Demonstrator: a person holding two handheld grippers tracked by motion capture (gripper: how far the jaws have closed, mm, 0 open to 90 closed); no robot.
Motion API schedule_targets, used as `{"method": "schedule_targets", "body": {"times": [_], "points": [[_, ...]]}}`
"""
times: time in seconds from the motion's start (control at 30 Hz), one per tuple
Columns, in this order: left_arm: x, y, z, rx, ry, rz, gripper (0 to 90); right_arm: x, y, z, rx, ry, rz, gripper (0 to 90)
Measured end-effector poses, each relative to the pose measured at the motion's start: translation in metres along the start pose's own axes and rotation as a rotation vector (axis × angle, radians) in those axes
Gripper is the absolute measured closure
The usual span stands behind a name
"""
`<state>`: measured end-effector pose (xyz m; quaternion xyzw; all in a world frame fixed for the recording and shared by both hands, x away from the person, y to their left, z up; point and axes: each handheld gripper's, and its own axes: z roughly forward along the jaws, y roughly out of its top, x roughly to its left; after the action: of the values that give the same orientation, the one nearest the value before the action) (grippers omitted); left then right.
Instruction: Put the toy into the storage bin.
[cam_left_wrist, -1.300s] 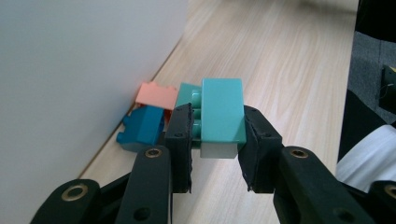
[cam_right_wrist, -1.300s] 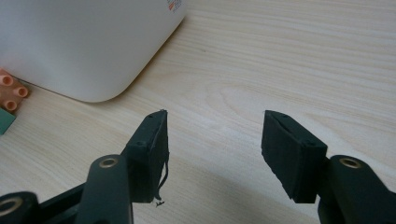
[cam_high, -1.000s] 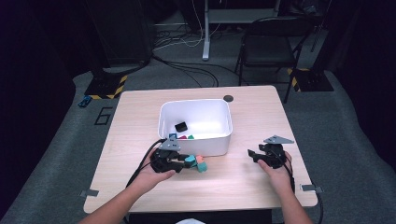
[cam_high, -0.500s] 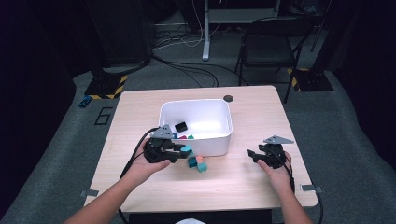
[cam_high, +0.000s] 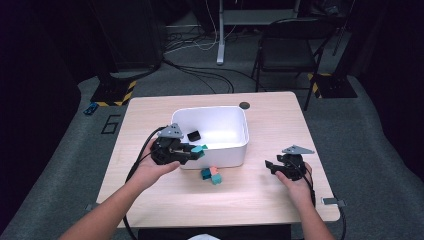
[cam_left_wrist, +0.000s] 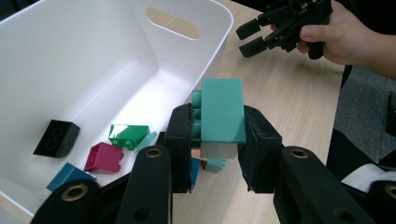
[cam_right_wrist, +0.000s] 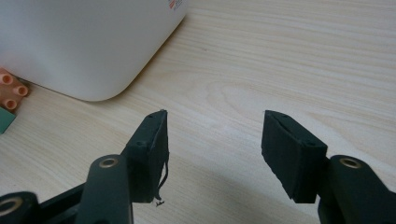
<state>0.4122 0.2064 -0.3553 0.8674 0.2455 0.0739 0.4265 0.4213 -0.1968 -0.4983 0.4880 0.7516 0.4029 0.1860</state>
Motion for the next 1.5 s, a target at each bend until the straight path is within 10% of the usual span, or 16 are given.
{"method": "schedule_targets", "body": {"times": [1.5], "points": [[0.072, -0.003, 0.033, 0.025, 0.127, -0.147, 67.2, 0.001, 0.000, 0.002, 0.008, 0.001, -0.009, 40.9]]}}
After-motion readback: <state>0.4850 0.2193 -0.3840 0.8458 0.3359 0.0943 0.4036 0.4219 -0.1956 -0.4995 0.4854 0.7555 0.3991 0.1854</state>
